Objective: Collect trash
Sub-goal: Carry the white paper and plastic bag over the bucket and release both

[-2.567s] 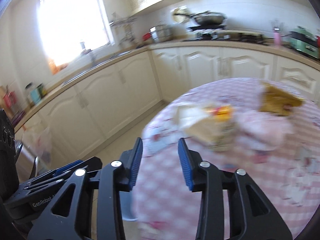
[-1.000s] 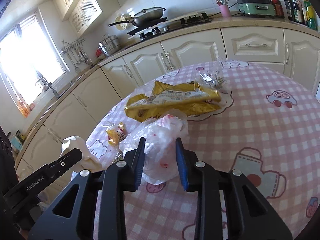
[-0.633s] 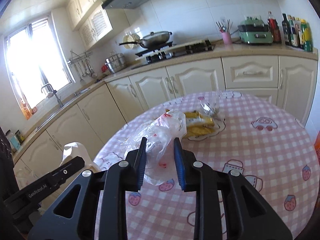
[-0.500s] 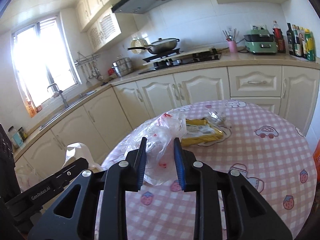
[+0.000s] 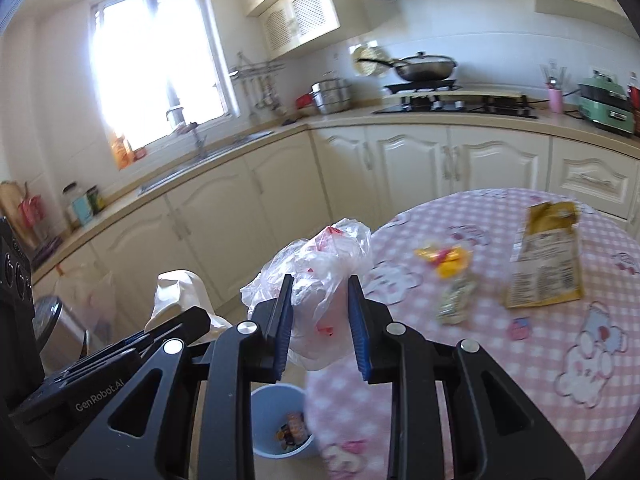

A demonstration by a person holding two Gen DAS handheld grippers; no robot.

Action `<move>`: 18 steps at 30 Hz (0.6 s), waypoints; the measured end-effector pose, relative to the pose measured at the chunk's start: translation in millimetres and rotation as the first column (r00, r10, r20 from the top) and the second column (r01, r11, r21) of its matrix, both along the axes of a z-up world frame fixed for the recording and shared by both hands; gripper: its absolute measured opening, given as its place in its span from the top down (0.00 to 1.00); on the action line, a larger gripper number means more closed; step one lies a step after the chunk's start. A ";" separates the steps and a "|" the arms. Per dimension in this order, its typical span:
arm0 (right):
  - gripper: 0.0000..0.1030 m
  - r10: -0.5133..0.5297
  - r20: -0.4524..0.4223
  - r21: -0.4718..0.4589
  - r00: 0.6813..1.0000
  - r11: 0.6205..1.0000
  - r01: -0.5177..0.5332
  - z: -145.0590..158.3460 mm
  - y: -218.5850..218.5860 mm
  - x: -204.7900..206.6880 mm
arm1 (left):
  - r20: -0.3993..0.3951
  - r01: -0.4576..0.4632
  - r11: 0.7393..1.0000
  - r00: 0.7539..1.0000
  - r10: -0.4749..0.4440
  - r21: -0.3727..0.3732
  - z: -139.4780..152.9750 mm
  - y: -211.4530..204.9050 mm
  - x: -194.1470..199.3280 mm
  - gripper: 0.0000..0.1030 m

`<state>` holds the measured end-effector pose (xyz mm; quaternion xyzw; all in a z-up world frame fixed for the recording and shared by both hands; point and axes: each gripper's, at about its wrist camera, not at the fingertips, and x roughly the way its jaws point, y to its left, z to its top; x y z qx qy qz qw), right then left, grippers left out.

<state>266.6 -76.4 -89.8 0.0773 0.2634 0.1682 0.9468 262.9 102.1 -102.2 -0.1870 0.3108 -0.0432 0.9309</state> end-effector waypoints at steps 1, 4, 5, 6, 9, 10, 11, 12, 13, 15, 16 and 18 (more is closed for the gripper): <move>0.76 0.017 -0.007 -0.006 1.000 1.000 -0.017 -3.6 10.1 1.0 | -0.006 -0.014 1.000 1.000 0.014 0.001 -3.6 9.6 -1.2 0.67; 0.76 0.073 -0.040 -0.033 0.996 0.997 -0.075 -18.8 47.4 6.4 | -0.044 -0.068 0.998 0.997 0.068 0.008 -18.0 41.9 -5.8 0.67; 0.76 0.087 -0.050 -0.041 0.995 0.995 -0.089 -24.2 56.6 7.8 | -0.058 -0.086 0.996 0.995 0.086 0.008 -24.8 53.3 -6.7 0.67; 0.76 0.105 -0.065 -0.051 0.992 0.993 -0.109 -31.7 70.0 11.4 | -0.068 -0.096 0.995 0.993 0.097 0.007 -29.7 60.2 -6.7 0.67; 0.76 0.137 -0.100 -0.076 0.985 0.986 -0.145 -51.7 94.7 17.4 | -0.124 -0.137 0.990 0.983 0.137 0.004 -56.0 91.9 -4.4 0.67; 0.76 0.150 -0.116 -0.084 0.982 0.984 -0.160 -60.1 104.8 21.2 | -0.142 -0.149 0.989 0.979 0.148 0.006 -64.5 100.1 -2.7 0.67; 0.76 0.158 -0.128 -0.093 0.979 0.981 -0.171 -67.8 113.5 23.2 | -0.158 -0.158 0.987 0.975 0.157 0.008 -72.7 109.2 -2.1 0.67; 0.76 0.169 -0.144 -0.105 0.975 0.977 -0.185 -77.0 123.7 27.2 | -0.174 -0.164 0.986 0.971 0.163 0.009 -79.4 115.4 1.0 0.67; 0.76 0.175 -0.154 -0.110 0.972 0.975 -0.193 -82.4 129.7 27.9 | -0.197 -0.174 0.985 0.965 0.172 0.007 -90.4 125.1 3.0 0.67; 0.76 0.180 -0.175 -0.132 0.968 0.970 -0.204 -97.1 142.6 34.5 | -0.235 -0.186 0.982 0.954 0.183 0.009 -108.9 140.7 7.5 0.67; 0.76 0.179 -0.183 -0.138 0.967 0.969 -0.205 -102.3 146.0 36.9 | -0.247 -0.192 0.981 0.950 0.189 0.012 -115.7 145.1 9.4 0.67; 0.76 0.177 -0.198 -0.148 0.964 0.967 -0.208 -112.3 152.2 43.2 | -0.278 -0.198 0.980 0.941 0.194 0.014 -131.5 156.8 16.9 0.67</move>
